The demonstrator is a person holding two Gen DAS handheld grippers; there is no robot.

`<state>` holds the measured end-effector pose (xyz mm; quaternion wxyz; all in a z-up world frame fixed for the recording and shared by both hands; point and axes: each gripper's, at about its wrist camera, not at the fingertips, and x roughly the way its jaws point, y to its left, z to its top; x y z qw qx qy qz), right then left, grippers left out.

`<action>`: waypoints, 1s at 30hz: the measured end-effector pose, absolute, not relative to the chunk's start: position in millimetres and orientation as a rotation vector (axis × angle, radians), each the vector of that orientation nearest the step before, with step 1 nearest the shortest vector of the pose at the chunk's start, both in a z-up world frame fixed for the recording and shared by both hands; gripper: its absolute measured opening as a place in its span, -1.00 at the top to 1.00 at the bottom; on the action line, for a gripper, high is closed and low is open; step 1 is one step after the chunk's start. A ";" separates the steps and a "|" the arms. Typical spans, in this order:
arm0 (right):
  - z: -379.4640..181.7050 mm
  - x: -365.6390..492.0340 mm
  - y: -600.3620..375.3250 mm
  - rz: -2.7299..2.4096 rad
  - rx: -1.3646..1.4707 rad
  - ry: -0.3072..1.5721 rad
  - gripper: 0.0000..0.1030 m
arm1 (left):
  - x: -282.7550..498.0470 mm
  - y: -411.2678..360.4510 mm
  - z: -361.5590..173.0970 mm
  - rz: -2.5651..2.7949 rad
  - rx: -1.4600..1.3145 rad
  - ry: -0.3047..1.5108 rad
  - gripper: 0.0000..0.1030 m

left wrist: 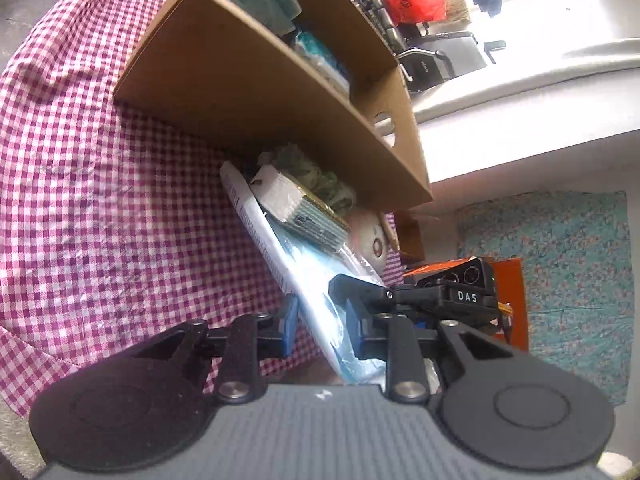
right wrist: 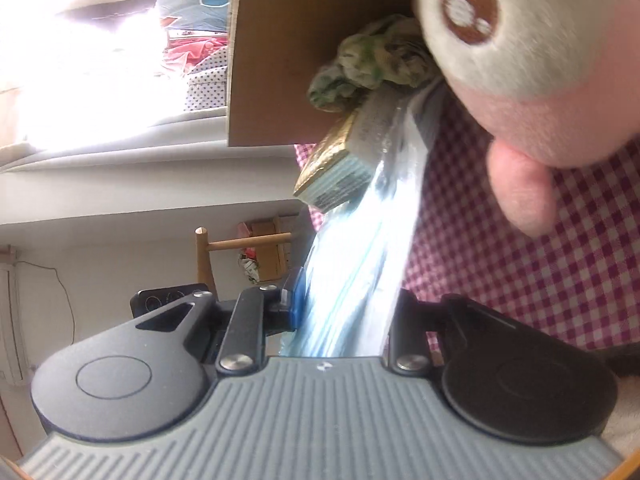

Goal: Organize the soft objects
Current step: 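Lift the mask bag and carry it over the box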

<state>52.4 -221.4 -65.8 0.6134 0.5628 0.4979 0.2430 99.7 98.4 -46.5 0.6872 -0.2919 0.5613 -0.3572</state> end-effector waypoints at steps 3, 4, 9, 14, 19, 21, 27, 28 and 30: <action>-39.4 58.8 -228.5 0.607 1.330 1.092 0.56 | 100.1 108.9 -13.6 -0.855 -0.722 1.148 0.41; -38.9 57.3 -228.8 0.597 1.328 1.104 0.56 | 98.7 107.5 -10.4 -0.857 -0.710 1.145 0.41; -64.7 31.5 -221.7 0.559 1.380 1.256 0.56 | 77.9 94.6 -37.3 -0.814 -0.683 1.288 0.40; -53.0 16.0 -206.4 0.612 1.351 1.269 0.56 | 52.4 101.7 -33.1 -0.797 -0.727 1.285 0.40; 0.0 16.4 -200.3 0.716 1.215 1.175 0.56 | 25.3 100.9 11.8 -0.806 -0.672 1.167 0.37; 21.0 17.1 -201.0 0.761 1.164 1.126 0.56 | 22.4 98.0 28.7 -0.818 -0.663 1.122 0.34; 66.7 42.0 -224.2 0.775 1.007 0.985 0.58 | 44.0 71.3 62.8 -0.867 -0.600 1.006 0.33; 72.1 49.0 -229.3 0.762 0.983 0.965 0.58 | 53.9 65.4 64.9 -0.880 -0.602 0.996 0.33; 81.4 63.5 -249.4 0.730 0.933 0.930 0.58 | 78.3 54.2 65.7 -0.908 -0.616 0.992 0.34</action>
